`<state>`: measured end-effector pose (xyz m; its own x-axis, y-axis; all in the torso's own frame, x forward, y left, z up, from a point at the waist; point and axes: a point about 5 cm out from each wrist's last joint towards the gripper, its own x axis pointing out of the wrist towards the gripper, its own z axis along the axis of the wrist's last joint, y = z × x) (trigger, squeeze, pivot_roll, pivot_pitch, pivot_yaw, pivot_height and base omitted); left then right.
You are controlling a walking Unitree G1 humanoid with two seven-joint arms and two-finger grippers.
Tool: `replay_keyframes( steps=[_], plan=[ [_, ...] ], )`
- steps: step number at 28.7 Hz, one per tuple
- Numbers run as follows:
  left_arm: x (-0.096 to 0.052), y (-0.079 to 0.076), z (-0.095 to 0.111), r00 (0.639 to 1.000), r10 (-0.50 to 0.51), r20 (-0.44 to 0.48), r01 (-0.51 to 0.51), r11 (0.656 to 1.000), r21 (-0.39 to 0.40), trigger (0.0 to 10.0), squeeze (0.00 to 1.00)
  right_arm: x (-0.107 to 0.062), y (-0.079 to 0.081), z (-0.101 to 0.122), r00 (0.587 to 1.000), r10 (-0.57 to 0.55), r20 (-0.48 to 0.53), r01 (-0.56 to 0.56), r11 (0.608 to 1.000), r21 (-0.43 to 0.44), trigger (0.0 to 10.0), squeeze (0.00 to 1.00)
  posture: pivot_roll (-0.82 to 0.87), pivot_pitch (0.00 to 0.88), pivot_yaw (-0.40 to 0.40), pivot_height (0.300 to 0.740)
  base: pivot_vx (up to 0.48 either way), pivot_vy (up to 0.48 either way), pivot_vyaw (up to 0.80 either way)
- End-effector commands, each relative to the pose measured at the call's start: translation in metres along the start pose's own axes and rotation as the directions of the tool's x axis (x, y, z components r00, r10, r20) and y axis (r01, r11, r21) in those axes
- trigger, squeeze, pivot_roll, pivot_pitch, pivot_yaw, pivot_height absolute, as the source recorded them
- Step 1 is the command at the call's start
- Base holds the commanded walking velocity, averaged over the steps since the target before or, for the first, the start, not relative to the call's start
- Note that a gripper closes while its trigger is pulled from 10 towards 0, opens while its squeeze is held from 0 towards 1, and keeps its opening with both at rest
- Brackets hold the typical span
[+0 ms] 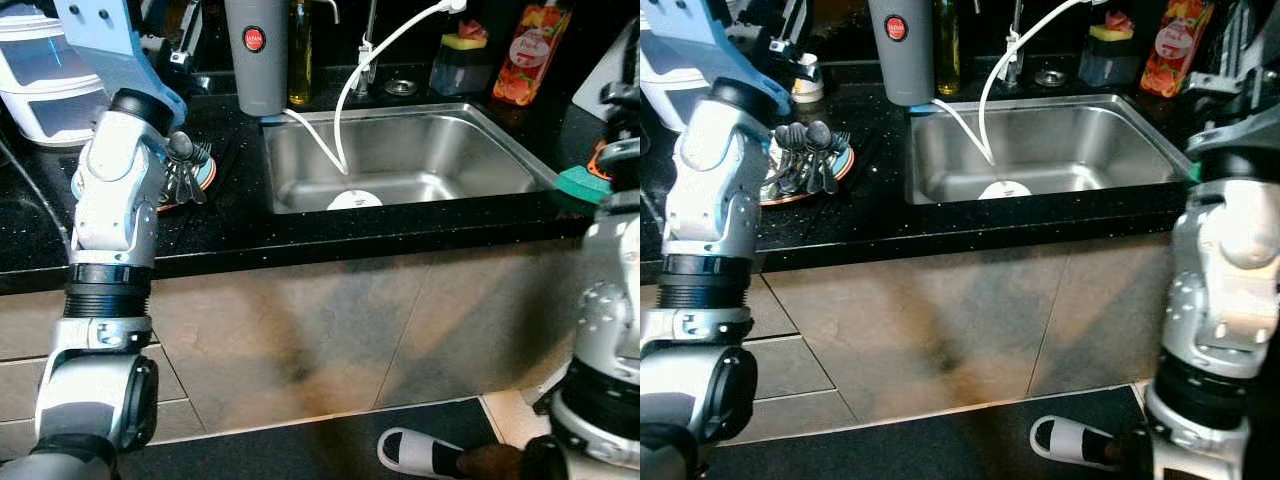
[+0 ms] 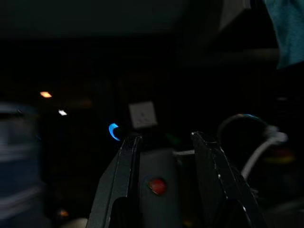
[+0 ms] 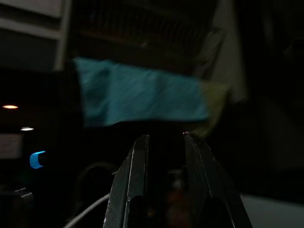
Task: Kitchen organization
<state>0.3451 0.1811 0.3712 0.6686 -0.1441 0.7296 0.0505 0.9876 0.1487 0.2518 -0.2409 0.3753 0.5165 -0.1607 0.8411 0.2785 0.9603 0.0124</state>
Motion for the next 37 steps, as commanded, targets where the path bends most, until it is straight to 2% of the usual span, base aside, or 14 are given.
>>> replay_keyframes(
  steps=[1, 3, 7, 10, 16, 19, 37],
  plan=[
    [0.003, 0.008, 0.009, 0.999, 0.023, 0.041, -0.024, 0.999, 0.041, 10.0, 0.00, 0.002, -0.006, 0.003, 1.000, -0.015, 0.022, 0.015, 1.000, -0.017, 10.0, 0.00, -0.02, 0.000, 0.010, 0.740, 0.000, 0.000, 0.00],
    [0.003, 0.011, 0.011, 0.998, 0.037, 0.046, -0.040, 0.998, 0.049, 10.0, 0.00, 0.004, -0.009, 0.005, 0.999, -0.017, 0.029, 0.018, 0.999, -0.030, 10.0, 0.00, -0.02, 0.000, 0.010, 0.740, 0.000, 0.000, 0.00],
    [0.004, 0.034, 0.015, 0.992, 0.112, 0.054, -0.117, 0.988, 0.099, 10.0, 0.00, 0.005, -0.018, 0.006, 0.999, -0.023, 0.037, 0.026, 0.997, -0.076, 10.0, 0.00, -0.02, 0.000, 0.009, 0.740, 0.000, 0.000, 0.00],
    [0.002, 0.040, 0.010, 0.989, 0.143, 0.031, -0.146, 0.983, 0.110, 10.0, 0.00, 0.004, -0.019, 0.003, 0.999, -0.025, 0.030, 0.027, 0.996, -0.081, 10.0, 0.00, -0.01, 0.000, 0.012, 0.740, 0.000, 0.000, 0.00],
    [-0.001, 0.037, 0.003, 0.990, 0.138, 0.013, -0.138, 0.982, 0.132, 10.0, 0.00, 0.002, -0.015, -0.003, 1.000, -0.013, 0.013, 0.013, 0.997, -0.075, 10.0, 0.00, -0.01, 0.000, 0.011, 0.740, 0.000, 0.000, 0.00],
    [-0.004, 0.036, -0.002, 0.991, 0.137, 0.006, -0.136, 0.981, 0.137, 10.0, 0.00, 0.000, -0.011, -0.006, 1.000, 0.000, 0.002, 0.000, 0.997, -0.076, 10.0, 0.00, -0.01, 0.000, 0.011, 0.740, 0.472, 0.000, 0.00],
    [-0.003, 0.036, -0.006, 0.991, 0.135, -0.004, -0.133, 0.979, 0.152, 10.0, 0.00, -0.002, -0.014, -0.007, 1.000, -0.013, -0.003, 0.013, 0.996, -0.091, 10.0, 0.00, -0.01, 0.000, 0.019, 0.740, 0.480, 0.000, 0.00]
  ],
)
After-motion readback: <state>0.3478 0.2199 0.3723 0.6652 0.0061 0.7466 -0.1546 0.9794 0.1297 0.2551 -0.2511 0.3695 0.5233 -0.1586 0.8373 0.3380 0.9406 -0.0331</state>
